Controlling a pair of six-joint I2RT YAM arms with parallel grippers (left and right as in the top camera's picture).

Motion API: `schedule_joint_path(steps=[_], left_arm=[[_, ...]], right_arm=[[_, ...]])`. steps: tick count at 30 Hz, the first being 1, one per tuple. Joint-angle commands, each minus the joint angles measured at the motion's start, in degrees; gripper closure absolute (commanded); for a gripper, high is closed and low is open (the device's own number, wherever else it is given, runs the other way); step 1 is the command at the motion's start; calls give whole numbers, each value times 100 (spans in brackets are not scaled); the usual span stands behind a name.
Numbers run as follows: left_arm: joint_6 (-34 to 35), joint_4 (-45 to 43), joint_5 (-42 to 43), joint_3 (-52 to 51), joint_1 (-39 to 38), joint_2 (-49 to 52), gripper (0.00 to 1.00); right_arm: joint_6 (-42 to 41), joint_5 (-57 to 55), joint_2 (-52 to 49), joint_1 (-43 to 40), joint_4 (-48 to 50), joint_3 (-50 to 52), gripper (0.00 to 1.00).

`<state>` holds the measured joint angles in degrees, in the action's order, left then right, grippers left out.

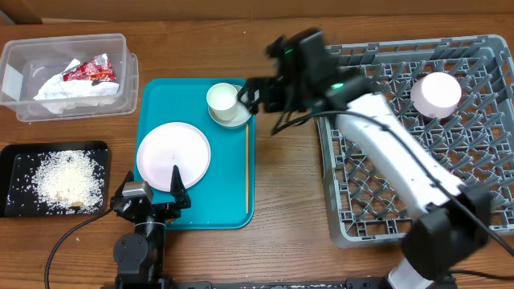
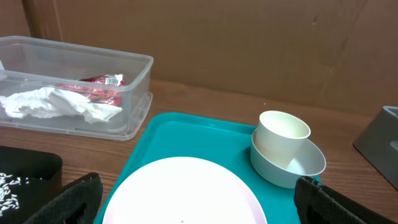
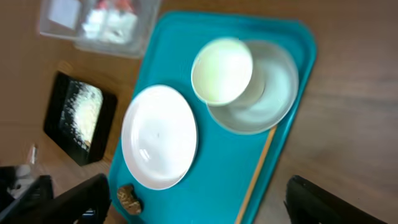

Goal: Sort waste into correct bins and load items into the dishwasher
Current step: 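Move the right gripper back to the tray and grasp the pink plate rim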

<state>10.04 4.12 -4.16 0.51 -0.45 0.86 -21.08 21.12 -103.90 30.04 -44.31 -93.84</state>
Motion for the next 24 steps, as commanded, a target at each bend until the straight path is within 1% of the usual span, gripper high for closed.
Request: schedule_joint_path(steps=[1, 2, 4, 5, 10, 15, 19, 21, 24], left_arm=[[-127, -13, -70, -24, -24, -57, 0], [-127, -13, -72, -24, -24, -57, 0], [-127, -13, -72, -24, -24, -57, 0], [-127, -13, -70, -24, -24, -57, 0], [-127, -13, -72, -24, -22, -57, 0], [-127, -13, -70, -24, -24, -57, 0], [-127, -13, -70, -24, -24, -55, 0], [-127, -13, -70, -24, -22, -52, 0], [-127, -13, -70, -24, -24, -52, 0]], right_arm=[[-494, -472, -262, 354, 31, -35, 13], [-546, -492, -326, 437, 31, -35, 17], [-931, -553, -509, 634, 26, -35, 30], [-1060, -555, -584, 708, 28, -35, 32], [-1755, -564, -914, 1045, 26, -35, 41], [-2122, -570, -1078, 1314, 9, -35, 50], [-2535, -726, -1215, 1558, 13, -31, 55], [-2865, -1047, -1318, 1698, 37, -31, 55], [-3104, -1123, -1464, 1808, 197, -31, 55]])
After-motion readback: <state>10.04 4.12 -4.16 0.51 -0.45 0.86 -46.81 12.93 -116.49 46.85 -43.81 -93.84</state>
